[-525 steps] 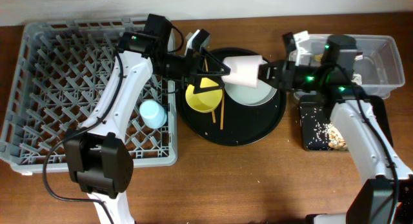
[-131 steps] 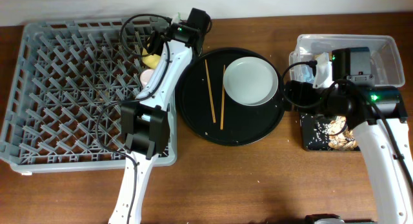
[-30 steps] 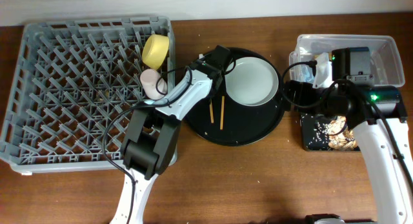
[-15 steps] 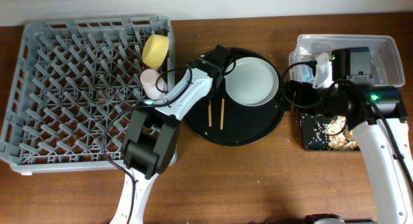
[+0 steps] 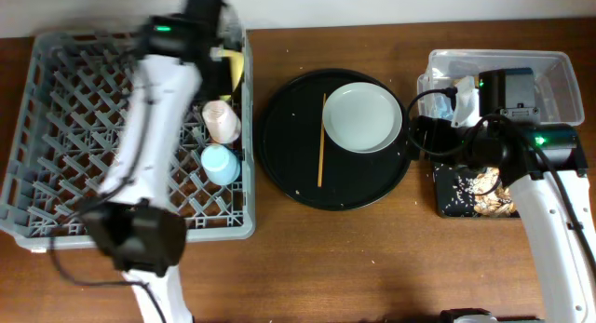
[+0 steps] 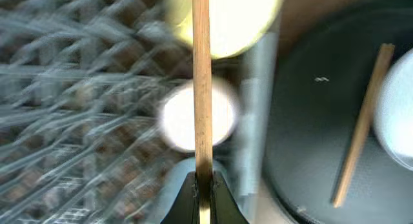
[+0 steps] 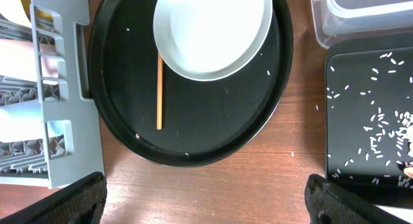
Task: Sort waste into correct bins and load items into the dishwasher rack
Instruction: 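Carry the chopstick to the rack and drop it in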
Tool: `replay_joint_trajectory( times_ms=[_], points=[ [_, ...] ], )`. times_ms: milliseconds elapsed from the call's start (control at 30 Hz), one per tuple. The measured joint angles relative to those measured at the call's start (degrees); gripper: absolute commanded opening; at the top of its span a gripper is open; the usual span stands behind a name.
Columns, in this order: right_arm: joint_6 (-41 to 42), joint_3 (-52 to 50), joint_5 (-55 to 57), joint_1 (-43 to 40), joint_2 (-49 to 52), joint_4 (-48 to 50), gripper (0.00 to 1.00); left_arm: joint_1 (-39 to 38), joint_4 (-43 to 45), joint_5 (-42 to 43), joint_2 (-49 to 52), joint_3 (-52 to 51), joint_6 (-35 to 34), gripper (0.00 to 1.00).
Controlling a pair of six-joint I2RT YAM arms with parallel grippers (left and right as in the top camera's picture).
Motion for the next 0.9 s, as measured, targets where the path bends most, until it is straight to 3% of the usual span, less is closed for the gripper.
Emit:
replay_joint_trajectory(
  times_ms=[200, 500, 567, 633, 733, 900],
  points=[
    [0.0, 0.0, 0.0, 0.0, 0.0, 0.0, 0.98, 9.9, -3.4, 0.0, -2.0, -1.5, 8.0, 0.0],
    [0.0, 0.0, 0.0, 0.0, 0.0, -0.1, 0.98, 11.6, 15.3, 0.5, -2.0, -20.5, 15.4, 0.02],
    [0.0, 0.0, 0.0, 0.0, 0.0, 0.0, 0.98, 11.6, 16.9, 0.9, -2.0, -23.4, 15.5, 0.17],
    [0.0, 0.0, 0.0, 0.0, 0.0, 0.0, 0.98, 11.5, 17.5, 1.5, -1.9, -24.9, 16.0, 0.42],
    [0.0, 0.0, 0.0, 0.0, 0.0, 0.0, 0.99, 11.5, 18.2, 1.8, -1.9, -25.3, 15.8, 0.56],
    [0.0, 0.0, 0.0, 0.0, 0.0, 0.0, 0.98, 10.0, 18.3, 2.4, -2.0, -23.3, 15.3, 0.6]
  ],
)
